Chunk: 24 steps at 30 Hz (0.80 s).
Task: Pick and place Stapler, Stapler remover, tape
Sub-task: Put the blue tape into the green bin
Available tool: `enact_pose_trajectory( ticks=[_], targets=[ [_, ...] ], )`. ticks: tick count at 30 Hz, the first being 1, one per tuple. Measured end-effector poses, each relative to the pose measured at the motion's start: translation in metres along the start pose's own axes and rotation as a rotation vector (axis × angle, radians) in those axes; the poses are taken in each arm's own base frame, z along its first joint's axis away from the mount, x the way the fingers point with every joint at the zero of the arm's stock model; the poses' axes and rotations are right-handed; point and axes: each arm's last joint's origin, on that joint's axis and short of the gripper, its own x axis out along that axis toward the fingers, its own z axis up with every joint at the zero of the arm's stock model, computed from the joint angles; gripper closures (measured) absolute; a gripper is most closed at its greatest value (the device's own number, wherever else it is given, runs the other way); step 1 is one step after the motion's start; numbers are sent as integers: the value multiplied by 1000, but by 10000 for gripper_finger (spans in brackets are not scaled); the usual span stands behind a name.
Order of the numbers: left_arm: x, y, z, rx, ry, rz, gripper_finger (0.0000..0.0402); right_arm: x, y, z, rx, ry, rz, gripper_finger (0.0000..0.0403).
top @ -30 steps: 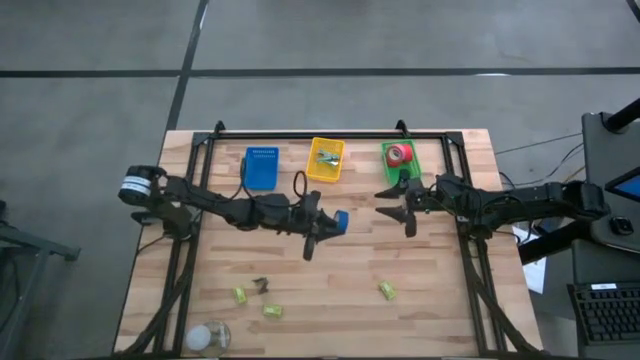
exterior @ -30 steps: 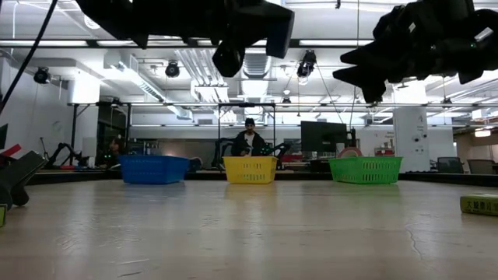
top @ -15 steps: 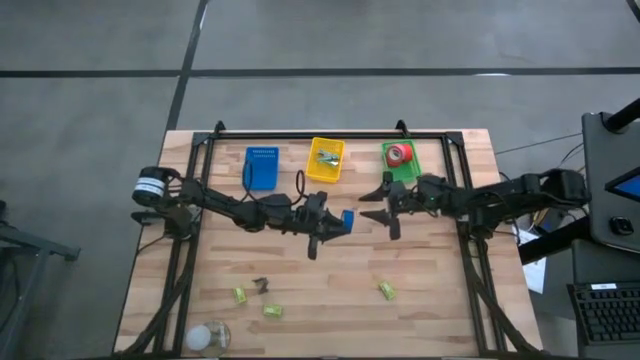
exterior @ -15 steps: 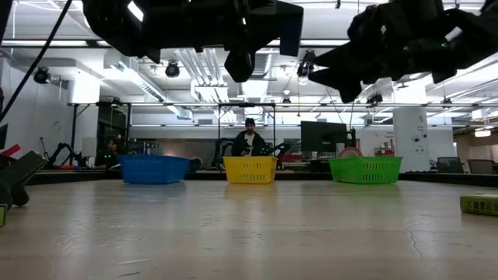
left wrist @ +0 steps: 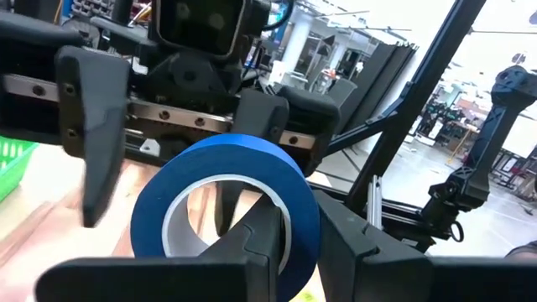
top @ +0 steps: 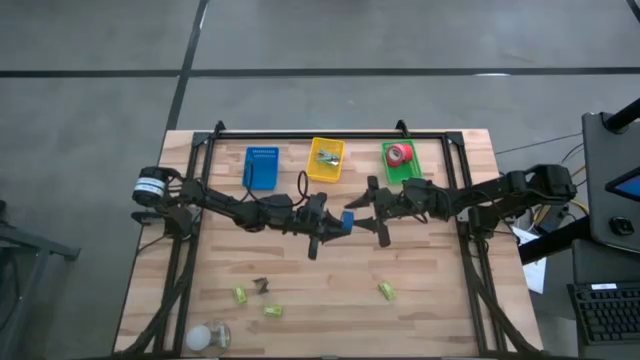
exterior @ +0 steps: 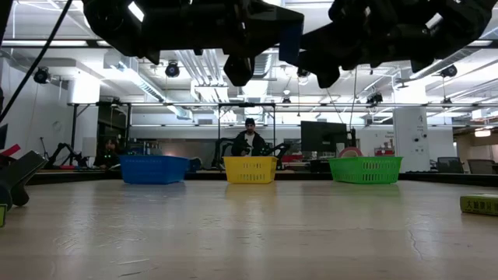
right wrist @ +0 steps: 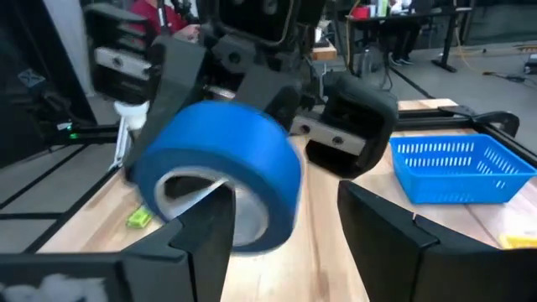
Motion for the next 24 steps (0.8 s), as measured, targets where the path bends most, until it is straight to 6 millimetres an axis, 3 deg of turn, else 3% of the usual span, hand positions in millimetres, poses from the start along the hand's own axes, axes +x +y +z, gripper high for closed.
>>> enact_pose_trajectory(
  ticks=[6, 18, 24],
  targets=[
    [0, 0, 0, -1, 0, 0, 346, 2, 0, 1, 5, 5, -2, 229],
    [0, 0, 0, 9, 3, 8, 346, 1, 0, -1, 6, 7, -6, 358],
    [0, 0, -1, 14, 3, 11, 346, 1, 0, 0, 6, 6, -9, 367]
  ],
)
